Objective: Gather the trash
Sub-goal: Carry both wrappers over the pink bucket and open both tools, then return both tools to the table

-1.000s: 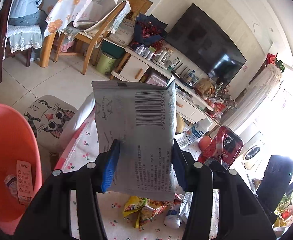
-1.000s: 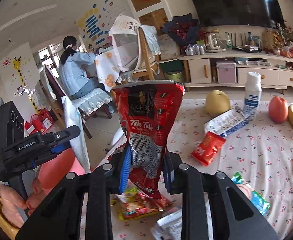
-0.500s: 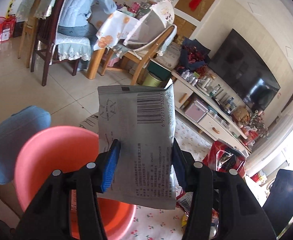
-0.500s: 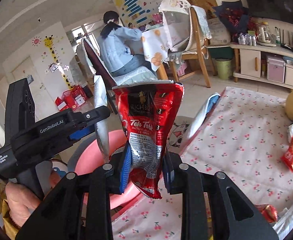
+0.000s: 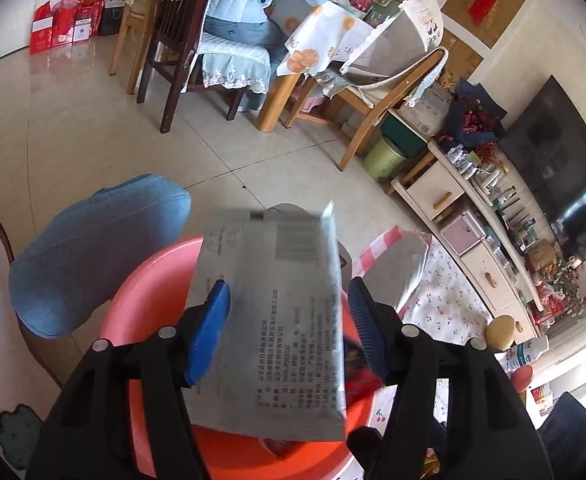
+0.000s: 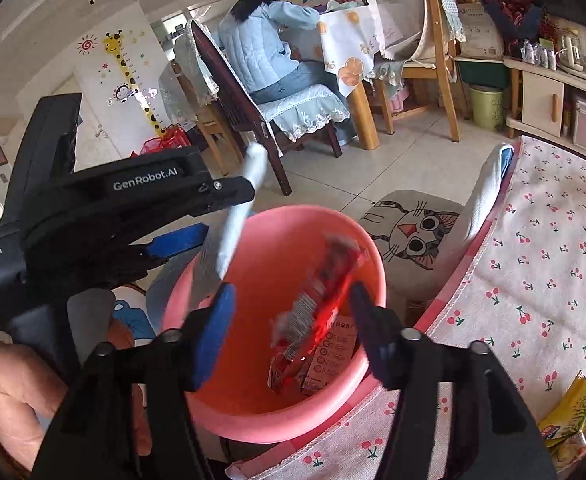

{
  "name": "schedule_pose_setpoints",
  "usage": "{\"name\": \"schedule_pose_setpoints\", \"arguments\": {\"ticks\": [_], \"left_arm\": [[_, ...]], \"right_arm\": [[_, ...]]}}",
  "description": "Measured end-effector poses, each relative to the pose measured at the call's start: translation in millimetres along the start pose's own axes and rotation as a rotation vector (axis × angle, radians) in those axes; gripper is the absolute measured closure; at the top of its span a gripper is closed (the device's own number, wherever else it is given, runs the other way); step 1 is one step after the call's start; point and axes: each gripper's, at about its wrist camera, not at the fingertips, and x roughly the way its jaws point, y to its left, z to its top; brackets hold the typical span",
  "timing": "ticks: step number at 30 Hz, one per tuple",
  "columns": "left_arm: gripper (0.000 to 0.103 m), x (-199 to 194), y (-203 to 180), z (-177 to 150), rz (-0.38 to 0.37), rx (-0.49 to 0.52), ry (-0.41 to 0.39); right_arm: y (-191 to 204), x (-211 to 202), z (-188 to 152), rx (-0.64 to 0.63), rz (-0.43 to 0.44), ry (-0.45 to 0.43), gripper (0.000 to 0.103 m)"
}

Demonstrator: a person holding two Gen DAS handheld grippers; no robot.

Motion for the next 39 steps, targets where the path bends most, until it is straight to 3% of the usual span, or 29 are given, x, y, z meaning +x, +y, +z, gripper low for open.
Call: {"name": "schedule_pose_setpoints", "arguments": {"ticks": [5, 8, 16, 29, 39], "left_arm": [[0.023, -7, -5, -5, 0.070, 0.052, -0.079], [0.017, -11, -14, -8, 0.096, 0.102, -0.125], [0.007, -18, -54, -22, 0.025, 0.216, -0.168], [0.005, -22, -112, -55, -0.077, 0.358, -0.197], [0.005, -13, -152, -84, -0.149, 0.426, -0.159]], "right_arm": [[-15, -28, -4, 0.033, -0.077, -0.088, 0.013], [-28, -50, -7, 0.065, -0.136, -0.126, 0.011], [-64, -87, -23, 0.114, -0.222, -0.131, 0.010], [-87, -139, -38, 0.126, -0.291, -0.170, 0.010], [-106, -180, -50, 0.131, -0.349, -0.204, 0.010]]}}
